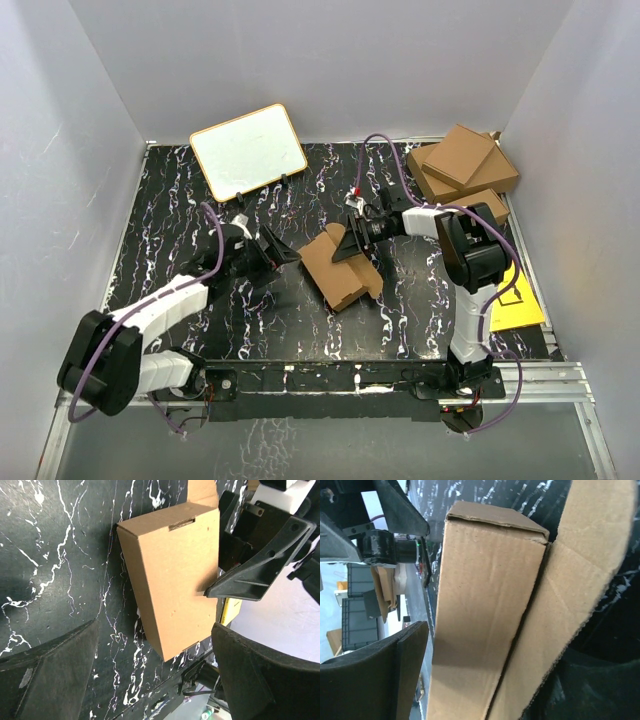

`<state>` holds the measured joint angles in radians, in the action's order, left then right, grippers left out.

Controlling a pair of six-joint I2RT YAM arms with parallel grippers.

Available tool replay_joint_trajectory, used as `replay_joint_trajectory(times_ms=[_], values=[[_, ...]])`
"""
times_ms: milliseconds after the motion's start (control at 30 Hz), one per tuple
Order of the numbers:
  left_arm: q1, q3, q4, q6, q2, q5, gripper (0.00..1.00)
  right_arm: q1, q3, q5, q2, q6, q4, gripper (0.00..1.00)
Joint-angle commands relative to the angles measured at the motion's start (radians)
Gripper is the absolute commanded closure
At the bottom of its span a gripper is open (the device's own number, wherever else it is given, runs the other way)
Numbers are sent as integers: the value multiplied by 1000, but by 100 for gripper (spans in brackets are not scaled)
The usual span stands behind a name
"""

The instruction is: Fold the paper box

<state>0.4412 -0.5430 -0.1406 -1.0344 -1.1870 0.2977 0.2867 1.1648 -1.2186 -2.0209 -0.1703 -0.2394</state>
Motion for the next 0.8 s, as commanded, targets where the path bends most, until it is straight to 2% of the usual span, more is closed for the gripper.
replay_joint_trajectory(times_ms=[0,133,300,533,700,767], values=[[30,-52,-58,-30,-57,24,9,-4,46,71,8,75,-54,24],[37,-63,-72,-36,-99,20,9,-5,52,160,35,142,-102,19],[44,-107,-17,-3,-128,10,9,-10,70,276,68,241,-160,16],[45,-136,34,25,-126,-3,9,-52,74,370,136,346,-201,14],[53,-147,42,28,-121,-10,11,-91,34,416,260,430,-195,13],[64,-151,28,20,-129,-12,12,-93,-3,403,329,451,-166,17]])
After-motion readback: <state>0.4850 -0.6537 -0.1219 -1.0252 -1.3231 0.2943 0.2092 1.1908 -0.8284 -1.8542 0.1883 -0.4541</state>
